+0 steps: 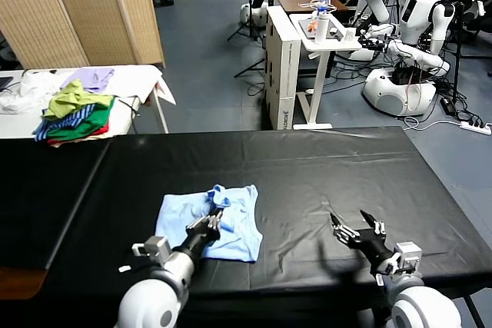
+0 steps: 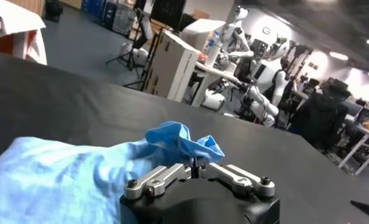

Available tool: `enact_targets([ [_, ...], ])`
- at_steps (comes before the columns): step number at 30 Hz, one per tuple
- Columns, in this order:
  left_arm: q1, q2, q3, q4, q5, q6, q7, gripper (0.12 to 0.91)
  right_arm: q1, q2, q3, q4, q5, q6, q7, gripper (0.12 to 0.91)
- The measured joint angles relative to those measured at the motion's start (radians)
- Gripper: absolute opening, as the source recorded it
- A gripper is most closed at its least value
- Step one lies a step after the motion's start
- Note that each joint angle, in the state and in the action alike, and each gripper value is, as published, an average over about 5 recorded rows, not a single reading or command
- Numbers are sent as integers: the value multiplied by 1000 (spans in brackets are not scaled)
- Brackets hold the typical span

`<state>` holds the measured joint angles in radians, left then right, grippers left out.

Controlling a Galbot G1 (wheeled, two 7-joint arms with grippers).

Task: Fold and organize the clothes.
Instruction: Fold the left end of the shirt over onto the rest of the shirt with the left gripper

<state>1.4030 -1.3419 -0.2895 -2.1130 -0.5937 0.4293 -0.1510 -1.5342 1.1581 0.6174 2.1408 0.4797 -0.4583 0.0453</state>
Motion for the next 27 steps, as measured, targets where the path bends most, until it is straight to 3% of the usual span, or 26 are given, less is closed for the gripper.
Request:
enact_targets([
  [18, -10, -90, 32, 67, 109, -6, 22, 170, 10, -17, -14, -7, -4, 0, -17, 907],
  [21, -13, -93, 30, 68, 98, -8, 25, 263, 18, -26, -28, -8, -8, 4, -34, 907],
  [27, -23, -110, 19, 60, -10, -7, 25, 638, 39, -56, -75, -5, -2, 22, -56, 907],
])
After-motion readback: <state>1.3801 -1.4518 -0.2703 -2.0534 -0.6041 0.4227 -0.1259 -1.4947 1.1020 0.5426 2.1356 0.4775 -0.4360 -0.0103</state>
